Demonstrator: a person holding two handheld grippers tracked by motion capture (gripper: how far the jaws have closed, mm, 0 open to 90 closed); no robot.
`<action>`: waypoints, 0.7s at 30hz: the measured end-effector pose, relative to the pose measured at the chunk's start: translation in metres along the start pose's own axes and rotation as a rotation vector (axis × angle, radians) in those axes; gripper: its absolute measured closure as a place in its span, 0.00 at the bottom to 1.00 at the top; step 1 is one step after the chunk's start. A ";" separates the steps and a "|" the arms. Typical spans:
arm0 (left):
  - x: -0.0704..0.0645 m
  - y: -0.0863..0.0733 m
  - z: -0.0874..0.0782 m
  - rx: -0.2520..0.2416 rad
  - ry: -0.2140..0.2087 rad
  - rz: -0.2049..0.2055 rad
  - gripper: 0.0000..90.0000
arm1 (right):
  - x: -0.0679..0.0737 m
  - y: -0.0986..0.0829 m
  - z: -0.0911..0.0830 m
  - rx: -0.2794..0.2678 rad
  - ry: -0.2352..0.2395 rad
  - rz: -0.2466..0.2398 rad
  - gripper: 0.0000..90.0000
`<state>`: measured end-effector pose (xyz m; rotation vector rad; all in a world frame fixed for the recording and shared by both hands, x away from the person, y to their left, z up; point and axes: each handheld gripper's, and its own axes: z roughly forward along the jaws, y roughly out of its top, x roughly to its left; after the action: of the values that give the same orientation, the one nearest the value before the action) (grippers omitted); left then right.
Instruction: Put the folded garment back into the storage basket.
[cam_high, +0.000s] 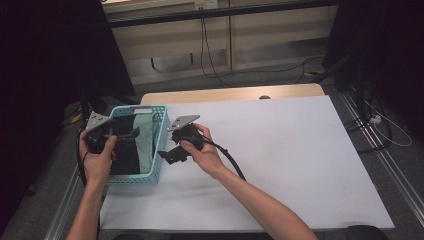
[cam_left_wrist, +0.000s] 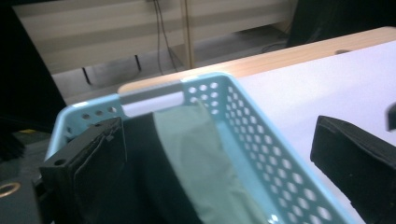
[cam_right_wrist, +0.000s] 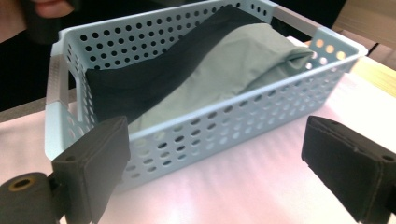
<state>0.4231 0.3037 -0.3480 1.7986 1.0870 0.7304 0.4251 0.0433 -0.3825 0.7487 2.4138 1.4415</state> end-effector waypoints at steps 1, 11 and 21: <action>-0.004 -0.002 -0.002 0.003 -0.003 0.002 0.04 | -0.001 -0.003 -0.004 -0.007 -0.017 0.000 0.09; -0.019 -0.012 -0.010 -0.017 -0.047 0.015 0.04 | -0.005 -0.017 -0.024 -0.022 -0.071 0.006 0.09; -0.038 -0.020 -0.023 -0.037 -0.049 0.042 0.04 | -0.007 -0.032 -0.045 -0.041 -0.114 0.024 0.09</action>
<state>0.3794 0.2829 -0.3575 1.8034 1.0001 0.7235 0.4009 -0.0065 -0.3889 0.8293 2.2915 1.4122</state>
